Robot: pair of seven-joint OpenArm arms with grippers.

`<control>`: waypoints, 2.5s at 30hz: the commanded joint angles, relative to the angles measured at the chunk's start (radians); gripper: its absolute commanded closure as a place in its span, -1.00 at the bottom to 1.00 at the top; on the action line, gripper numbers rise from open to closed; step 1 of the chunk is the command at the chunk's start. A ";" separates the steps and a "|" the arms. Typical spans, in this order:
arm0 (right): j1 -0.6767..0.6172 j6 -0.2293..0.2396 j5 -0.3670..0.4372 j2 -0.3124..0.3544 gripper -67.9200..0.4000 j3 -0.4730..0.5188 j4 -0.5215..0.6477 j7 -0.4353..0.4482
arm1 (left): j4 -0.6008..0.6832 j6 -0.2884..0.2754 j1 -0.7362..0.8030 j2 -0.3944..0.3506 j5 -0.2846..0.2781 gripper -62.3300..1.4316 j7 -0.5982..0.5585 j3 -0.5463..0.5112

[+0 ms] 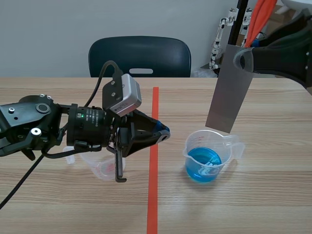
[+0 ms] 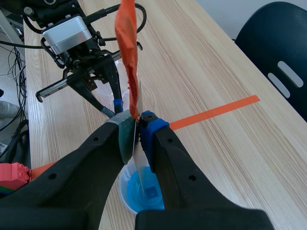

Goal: Do the redox reaction experiment. move the plate over the blue solution

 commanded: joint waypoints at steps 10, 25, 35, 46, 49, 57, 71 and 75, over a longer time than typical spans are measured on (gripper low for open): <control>0.011 0.008 0.019 0.014 0.97 0.009 0.011 0.019 | 0.011 -0.001 -0.011 0.005 -0.014 0.83 -0.015 -0.008; 0.011 0.008 0.019 0.014 0.97 0.009 0.011 0.019 | 0.011 -0.001 -0.011 0.005 -0.014 0.83 -0.013 -0.008; 0.014 0.008 0.018 0.008 0.97 0.009 0.011 0.018 | 0.011 -0.001 -0.011 0.005 -0.014 0.83 -0.013 -0.008; 0.014 0.008 0.018 0.008 0.97 0.009 0.011 0.015 | 0.011 -0.001 -0.011 0.005 -0.014 0.83 -0.013 -0.008; 0.014 0.008 0.018 0.008 0.97 0.009 0.011 0.014 | 0.011 -0.001 -0.011 0.005 -0.014 0.83 -0.013 -0.008; 0.014 0.008 0.018 0.008 0.97 0.009 0.011 0.007 | 0.011 -0.001 -0.011 0.005 -0.014 0.83 -0.013 -0.008; 0.014 0.008 0.011 -0.003 0.97 0.012 0.011 -0.006 | 0.011 -0.001 -0.011 0.005 -0.014 0.83 -0.013 -0.008; 0.017 0.008 0.011 -0.006 0.97 0.013 0.011 -0.011 | 0.011 -0.001 -0.011 0.005 -0.014 0.83 -0.013 -0.008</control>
